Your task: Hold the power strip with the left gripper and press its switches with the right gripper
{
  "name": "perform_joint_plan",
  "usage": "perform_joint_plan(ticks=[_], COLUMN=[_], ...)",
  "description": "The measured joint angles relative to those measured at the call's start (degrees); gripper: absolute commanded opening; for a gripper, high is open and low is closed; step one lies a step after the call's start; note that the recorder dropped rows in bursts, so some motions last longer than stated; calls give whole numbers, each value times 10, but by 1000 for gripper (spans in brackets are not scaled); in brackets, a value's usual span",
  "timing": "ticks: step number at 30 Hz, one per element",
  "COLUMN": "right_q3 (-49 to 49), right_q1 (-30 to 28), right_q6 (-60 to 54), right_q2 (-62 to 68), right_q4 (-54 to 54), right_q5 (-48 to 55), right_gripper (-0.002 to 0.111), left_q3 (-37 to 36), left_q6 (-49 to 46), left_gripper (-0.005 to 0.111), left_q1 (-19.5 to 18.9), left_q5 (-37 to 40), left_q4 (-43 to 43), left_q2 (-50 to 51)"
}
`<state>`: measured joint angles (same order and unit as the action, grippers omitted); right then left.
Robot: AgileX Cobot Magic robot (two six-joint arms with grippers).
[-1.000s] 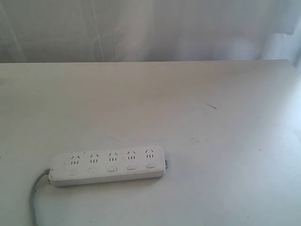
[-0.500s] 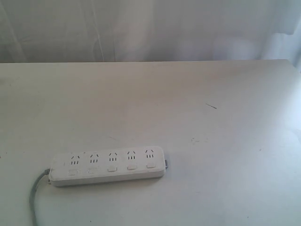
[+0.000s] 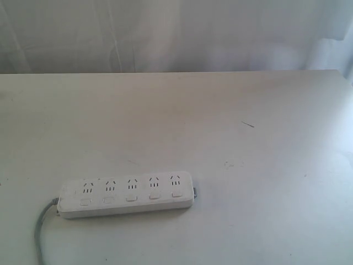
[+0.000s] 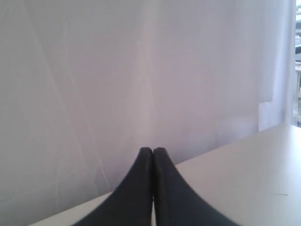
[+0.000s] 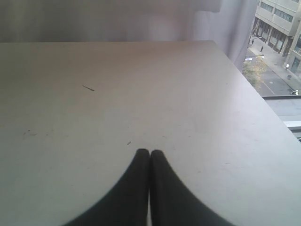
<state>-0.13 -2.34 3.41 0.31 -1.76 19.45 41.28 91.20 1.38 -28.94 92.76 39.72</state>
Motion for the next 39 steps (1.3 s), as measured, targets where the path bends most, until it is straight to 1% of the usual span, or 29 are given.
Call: perform_joint_plan(ticks=[3,7,11,15,18,22,26,28,31,34,36,37,39], right_q3=[0,0,0,0,0,0,0,0,0,0,0,0,0], right_q1=[0,0,0,0,0,0,0,0,0,0,0,0,0], right_q6=[0,0,0,0,0,0,-6,-6,-7,-7,-7,-7,-7], right_q2=[0,0,0,0,0,0,0,0,0,0,0,0,0], right_q4=[0,0,0,0,0,0,0,0,0,0,0,0,0], right_q5=[0,0,0,0,0,0,0,0,0,0,0,0,0], right_gripper=[0,0,0,0,0,0,0,0,0,0,0,0,0], left_q3=[0,0,0,0,-8,-42,-76,-91,-109,-121,-123,-123,-123], left_q6=[62,132,145,90,-10,-182,-327,-419,-602,-784,-912,-961,-1075], left_gripper=[0,0,0,0,0,0,0,0,0,0,0,0,0], left_q1=[0,0,0,0,0,0,2,13,44,89,131,149,198], left_q5=[-11,-46,-66,-69,-70,-63,-27,3,67,151,218,247,317], left_q4=[46,59,62,47,-16,-116,-202,-250,-326,-421,-504,-535,-609], left_q2=[15,31,33,33,33,33,33,33,33,33,33,33,33])
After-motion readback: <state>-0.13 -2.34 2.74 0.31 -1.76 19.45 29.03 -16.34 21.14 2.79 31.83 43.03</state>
